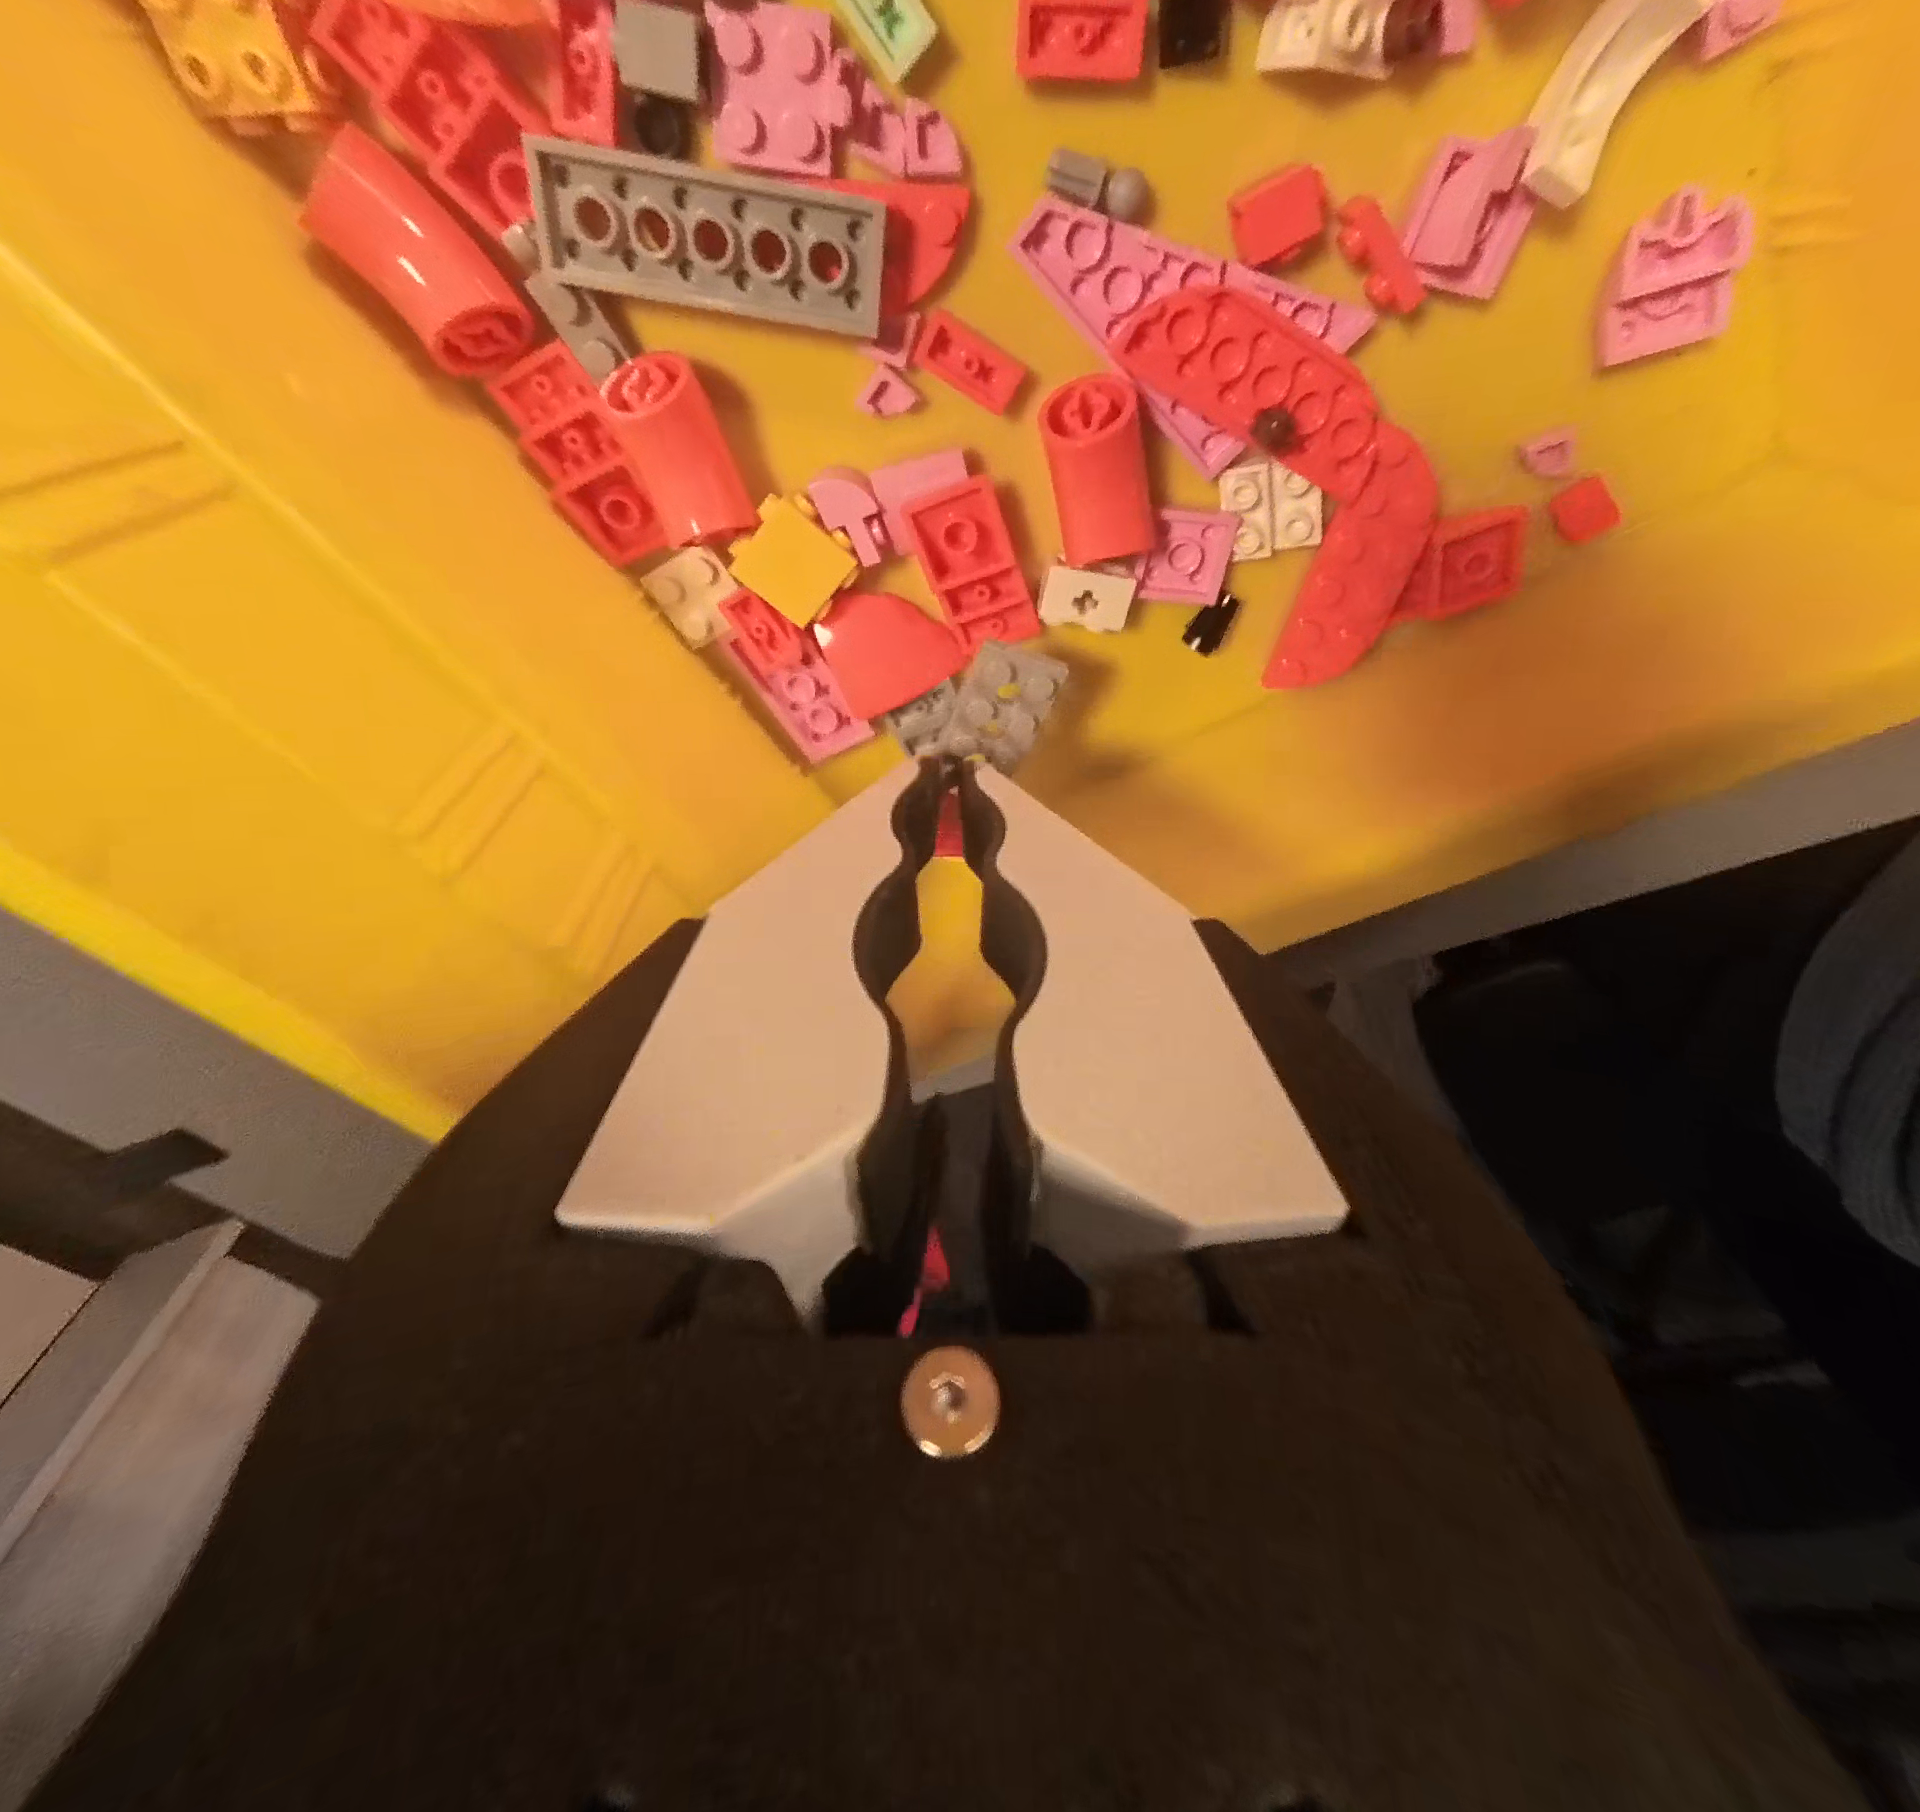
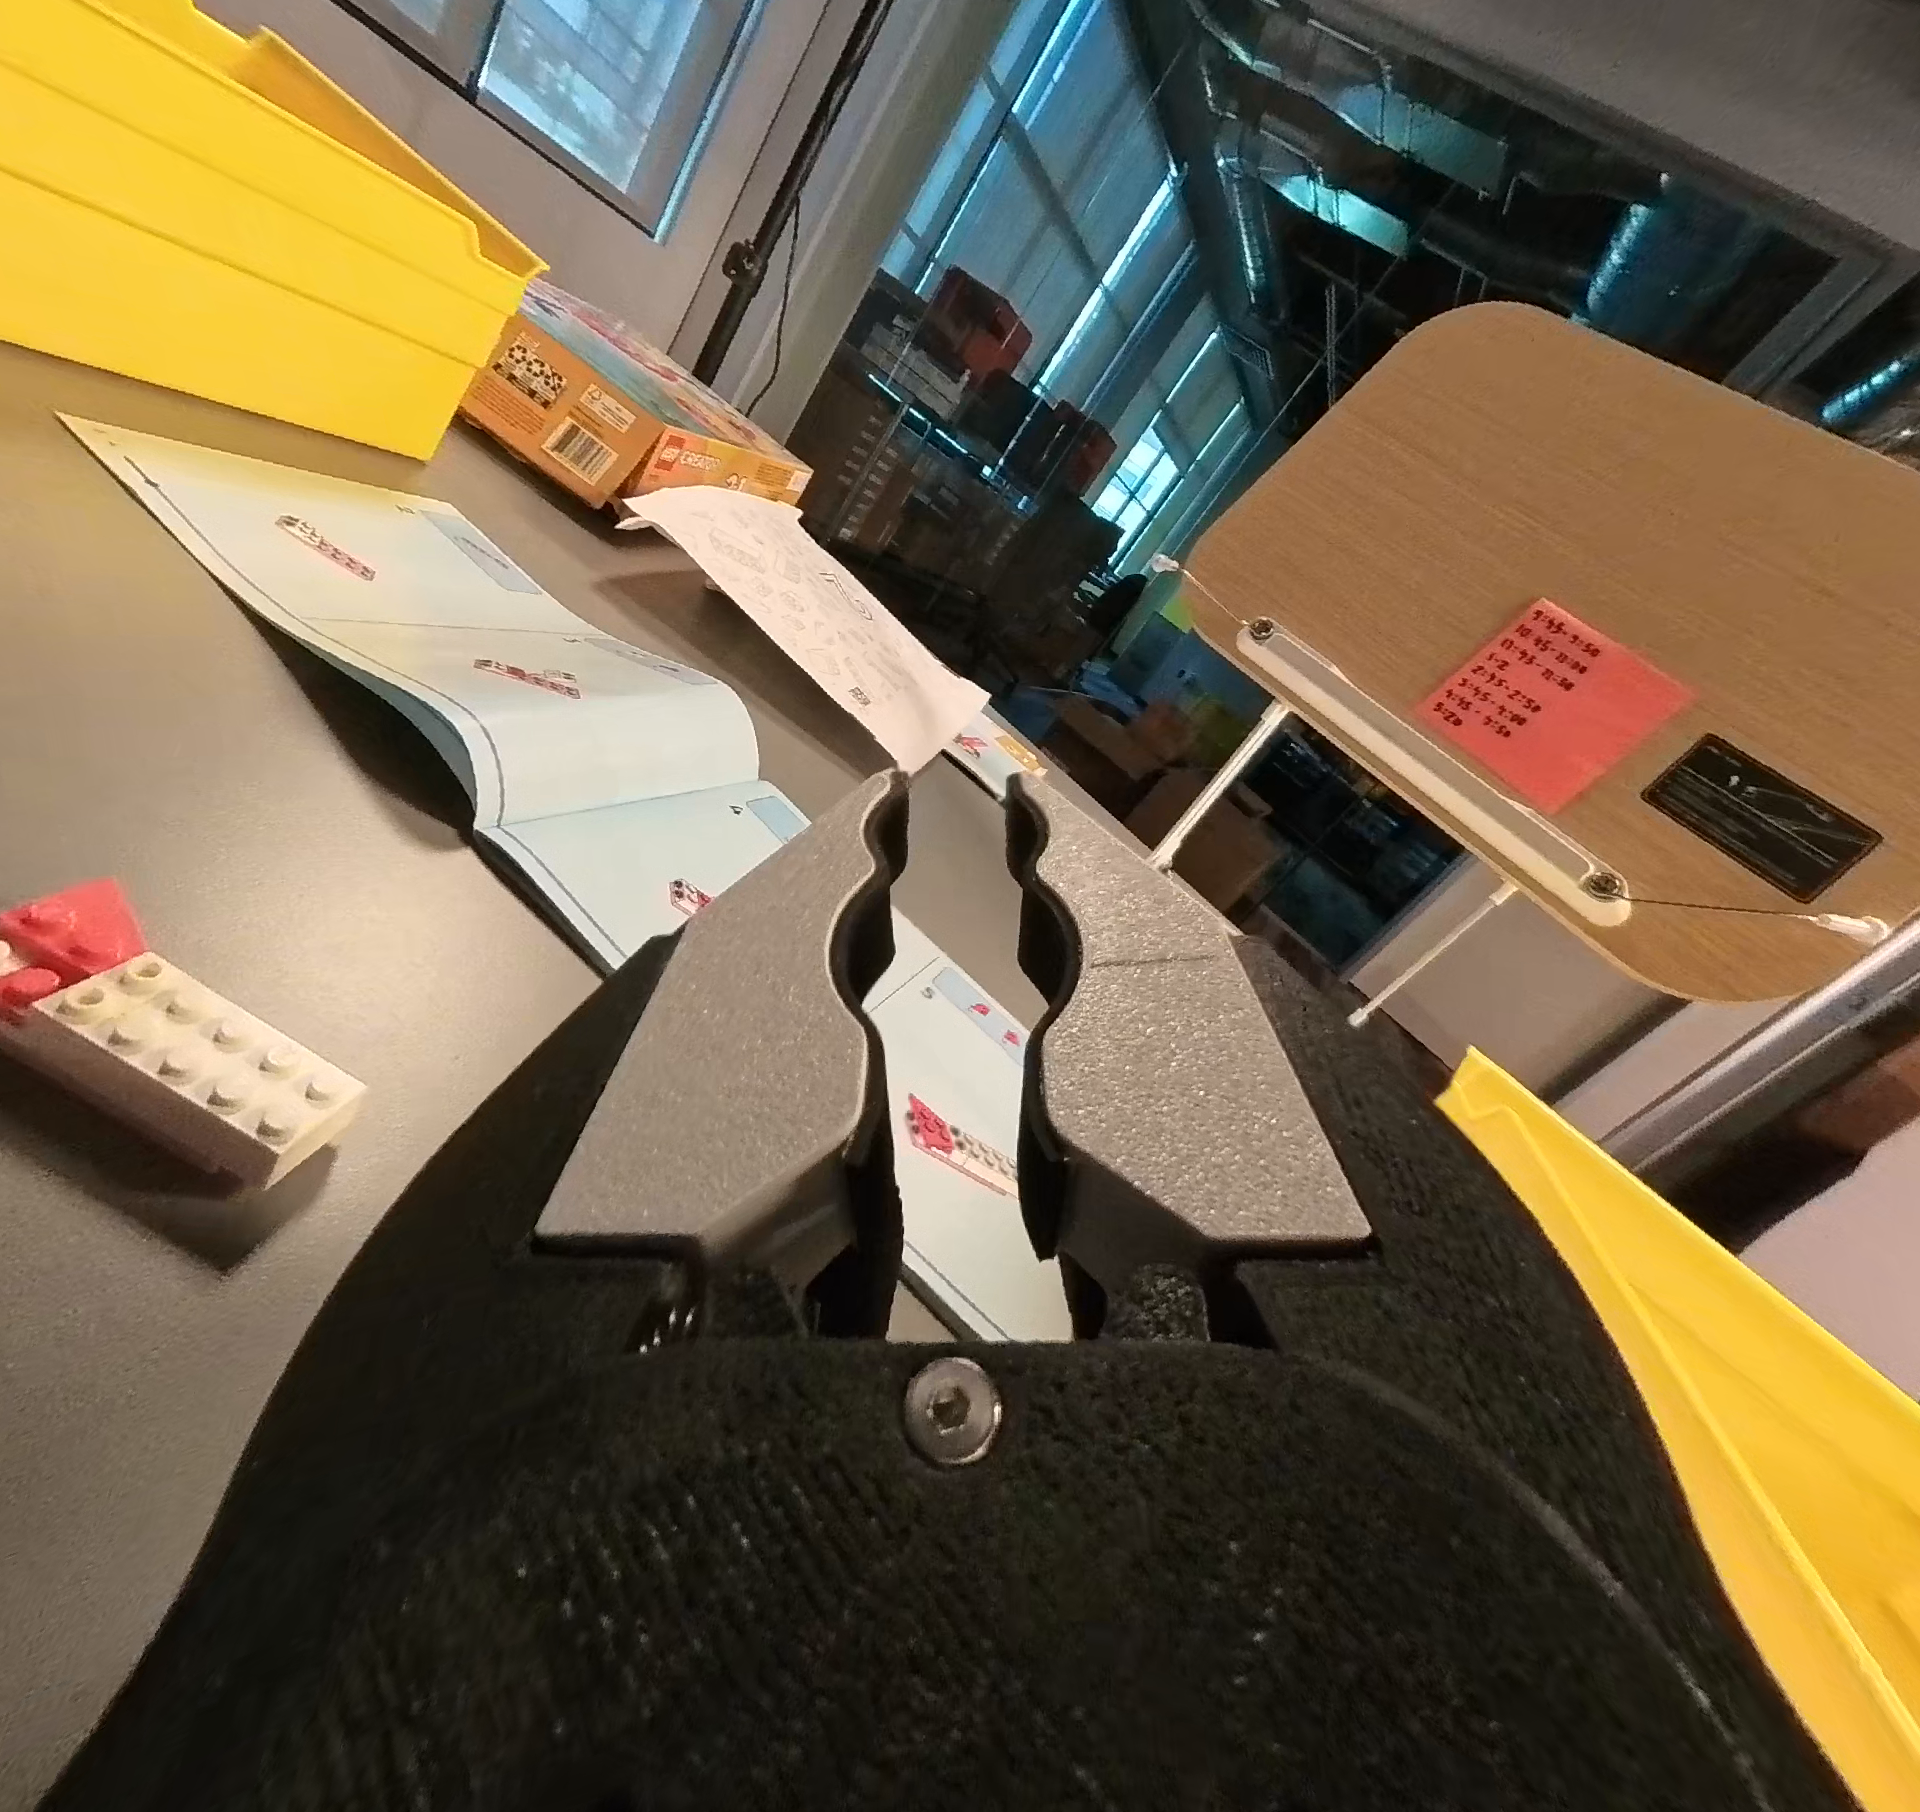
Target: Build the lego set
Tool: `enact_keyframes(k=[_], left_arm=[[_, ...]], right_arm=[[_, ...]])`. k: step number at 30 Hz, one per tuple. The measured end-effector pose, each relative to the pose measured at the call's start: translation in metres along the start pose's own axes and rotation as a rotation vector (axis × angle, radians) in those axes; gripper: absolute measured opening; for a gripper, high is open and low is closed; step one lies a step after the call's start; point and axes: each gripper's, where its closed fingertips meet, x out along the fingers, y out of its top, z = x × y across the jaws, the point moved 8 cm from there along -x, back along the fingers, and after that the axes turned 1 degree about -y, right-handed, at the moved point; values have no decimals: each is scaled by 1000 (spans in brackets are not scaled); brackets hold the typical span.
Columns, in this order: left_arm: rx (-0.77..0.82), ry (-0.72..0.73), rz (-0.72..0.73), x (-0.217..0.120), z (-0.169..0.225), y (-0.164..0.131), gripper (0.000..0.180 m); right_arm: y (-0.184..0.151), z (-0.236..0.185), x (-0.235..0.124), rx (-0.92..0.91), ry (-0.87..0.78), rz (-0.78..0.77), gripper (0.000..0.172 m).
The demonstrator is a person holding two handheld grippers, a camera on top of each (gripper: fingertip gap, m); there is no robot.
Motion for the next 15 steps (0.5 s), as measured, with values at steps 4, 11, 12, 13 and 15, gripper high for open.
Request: enact_keyframes(k=[4, 11, 12, 13, 15], left_arm=[[15, 13, 91, -1, -2, 8, 3], [22, -12, 135, 8, -1, 15, 4], [18, -8, 142, 9, -2, 15, 9], [16, -6, 152, 9, -1, 16, 16], [18, -18, 189, 7, 0, 17, 27]], right_arm=[[0, -1, 1, -8, 6, -3, 16], [0, -2, 2, -17, 15, -9, 16], [0, -2, 2, -18, 17, -9, 16], [0, -3, 2, -18, 19, -10, 16], [0, -3, 2, -21, 21, -11, 16]])
